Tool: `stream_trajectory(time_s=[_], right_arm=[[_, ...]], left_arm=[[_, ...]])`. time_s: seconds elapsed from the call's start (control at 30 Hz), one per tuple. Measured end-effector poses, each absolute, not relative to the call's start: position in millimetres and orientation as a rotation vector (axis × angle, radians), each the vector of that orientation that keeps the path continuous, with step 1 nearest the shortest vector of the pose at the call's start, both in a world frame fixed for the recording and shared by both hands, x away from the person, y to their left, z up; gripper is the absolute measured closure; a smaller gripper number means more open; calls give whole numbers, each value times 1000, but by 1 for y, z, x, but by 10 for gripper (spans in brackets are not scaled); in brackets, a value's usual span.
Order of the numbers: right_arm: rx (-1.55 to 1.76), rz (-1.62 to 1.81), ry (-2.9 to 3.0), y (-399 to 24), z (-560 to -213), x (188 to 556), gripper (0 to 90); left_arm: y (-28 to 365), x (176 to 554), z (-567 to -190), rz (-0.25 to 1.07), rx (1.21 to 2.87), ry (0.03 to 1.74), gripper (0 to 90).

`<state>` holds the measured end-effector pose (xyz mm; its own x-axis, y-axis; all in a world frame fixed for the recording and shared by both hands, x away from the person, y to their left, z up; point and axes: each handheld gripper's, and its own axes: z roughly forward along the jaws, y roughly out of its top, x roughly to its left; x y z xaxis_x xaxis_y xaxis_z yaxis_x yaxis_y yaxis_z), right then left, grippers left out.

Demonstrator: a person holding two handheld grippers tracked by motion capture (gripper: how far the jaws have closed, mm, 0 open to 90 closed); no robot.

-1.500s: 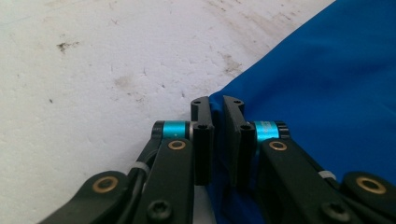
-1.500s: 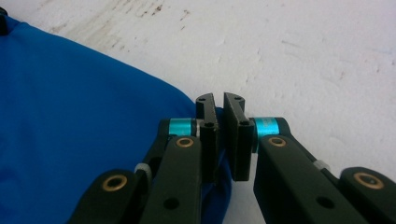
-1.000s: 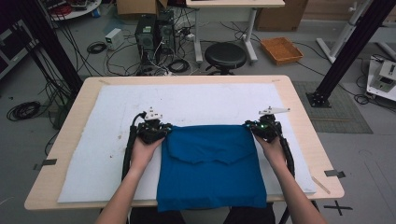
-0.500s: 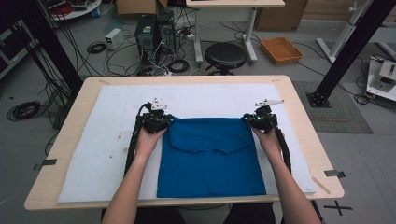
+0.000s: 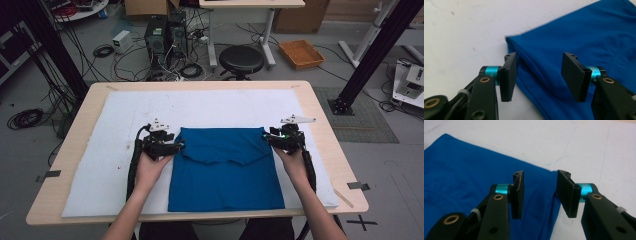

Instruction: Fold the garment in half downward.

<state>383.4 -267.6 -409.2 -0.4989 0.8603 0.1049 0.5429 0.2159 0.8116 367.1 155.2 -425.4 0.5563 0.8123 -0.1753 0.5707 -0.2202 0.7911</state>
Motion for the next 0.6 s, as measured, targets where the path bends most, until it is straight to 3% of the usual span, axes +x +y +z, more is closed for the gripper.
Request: stream_trajectory(time_s=[0.13,0.3,0.47,0.6], right_arm=[[1332,1176,2110,-271,-413,368,559],[1368,1184,2089,-279,-420,361,546],[1400,1186,2088,-283,-428,360,548],[1401,1179,2108,-283,-432,361,607]], left_arm=[[153,361,-434,258,1883,1191,476],[150,361,-436,209,1861,1213,573],[145,363,-439,206,1890,1243,577],[142,363,-440,223,1903,1237,671]])
